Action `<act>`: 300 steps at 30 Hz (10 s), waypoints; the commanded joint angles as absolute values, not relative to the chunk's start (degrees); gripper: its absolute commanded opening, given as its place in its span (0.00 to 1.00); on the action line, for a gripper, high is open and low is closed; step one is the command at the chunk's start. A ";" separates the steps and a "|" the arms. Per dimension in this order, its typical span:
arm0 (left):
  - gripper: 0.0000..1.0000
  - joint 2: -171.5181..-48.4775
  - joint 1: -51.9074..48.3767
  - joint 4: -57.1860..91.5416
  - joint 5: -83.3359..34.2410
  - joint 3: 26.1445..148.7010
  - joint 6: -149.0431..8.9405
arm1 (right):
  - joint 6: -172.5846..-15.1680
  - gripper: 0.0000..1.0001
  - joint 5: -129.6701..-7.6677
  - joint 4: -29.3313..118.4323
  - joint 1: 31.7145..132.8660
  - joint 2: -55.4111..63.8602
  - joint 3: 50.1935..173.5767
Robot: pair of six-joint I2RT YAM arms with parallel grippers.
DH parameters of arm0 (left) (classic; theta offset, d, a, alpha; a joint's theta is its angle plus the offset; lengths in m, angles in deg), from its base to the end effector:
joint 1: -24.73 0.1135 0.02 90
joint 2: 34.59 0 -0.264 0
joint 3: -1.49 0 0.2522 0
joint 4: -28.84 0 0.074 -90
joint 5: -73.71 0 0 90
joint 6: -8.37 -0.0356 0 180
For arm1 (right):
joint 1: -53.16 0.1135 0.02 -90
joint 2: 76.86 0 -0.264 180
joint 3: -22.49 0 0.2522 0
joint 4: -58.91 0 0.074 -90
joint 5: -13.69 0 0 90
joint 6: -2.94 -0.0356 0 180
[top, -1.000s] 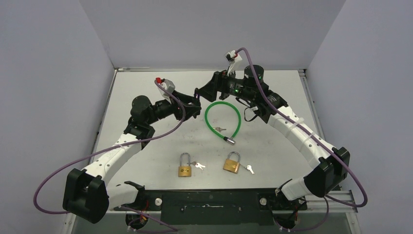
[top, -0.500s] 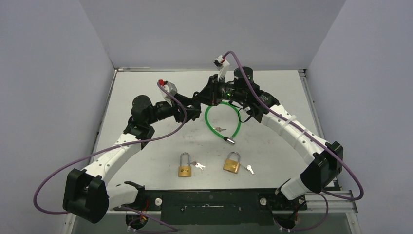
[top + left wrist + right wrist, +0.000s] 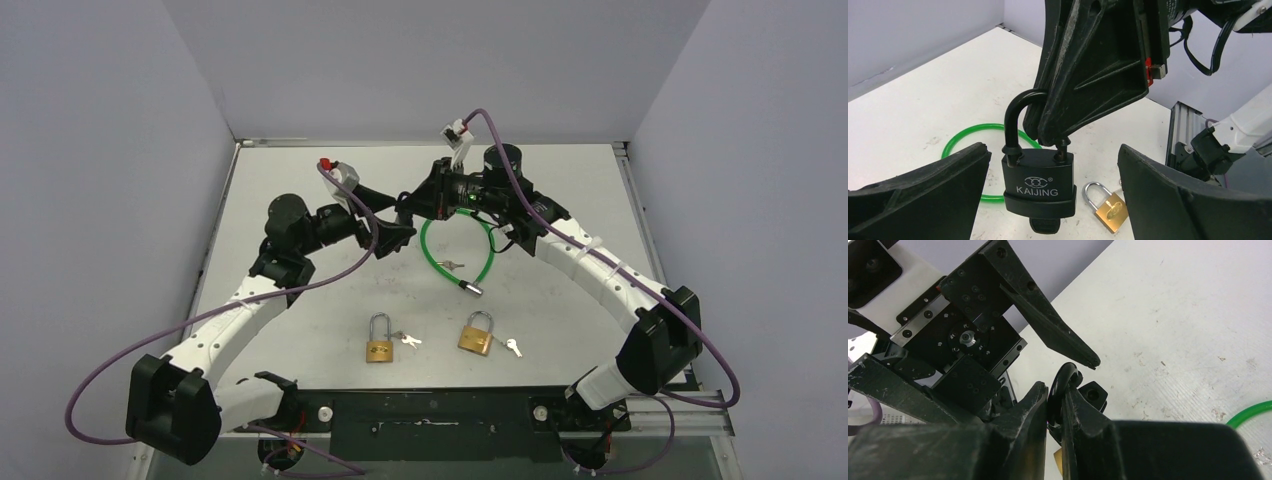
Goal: Unlock with the key
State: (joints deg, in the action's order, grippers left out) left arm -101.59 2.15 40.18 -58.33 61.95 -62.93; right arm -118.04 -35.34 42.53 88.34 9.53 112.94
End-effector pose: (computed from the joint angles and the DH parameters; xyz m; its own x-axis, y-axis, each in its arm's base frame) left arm 0.2378 -0.1247 0.3362 -0.2158 -0.1681 -0.9619 0.8785 0.3965 -0.2664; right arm 0.2755 0.2227 0.3733 -0.6429 0.0223 -0.7656 -0.7321 0.2760 0.6228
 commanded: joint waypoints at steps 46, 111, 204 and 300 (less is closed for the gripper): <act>0.44 -100.04 -5.94 42.18 -46.19 56.18 -58.90 | -134.02 0.00 -30.60 72.52 85.20 3.54 102.37; 0.71 -148.36 24.06 4.71 -41.28 88.56 -46.89 | -131.53 0.75 -51.08 46.34 76.60 3.75 98.54; 0.77 -101.27 23.87 3.81 -32.87 56.45 -36.15 | -103.96 0.00 -79.12 34.16 113.41 14.91 95.13; 0.75 -108.08 1.08 76.70 -61.01 63.05 -17.86 | -136.39 0.00 -43.78 77.82 83.62 -10.24 93.90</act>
State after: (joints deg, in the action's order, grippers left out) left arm -108.63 0.44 60.55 -69.21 62.65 -32.14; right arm -130.52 -38.73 63.78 83.86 -8.50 93.75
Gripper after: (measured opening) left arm 0.745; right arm 0.077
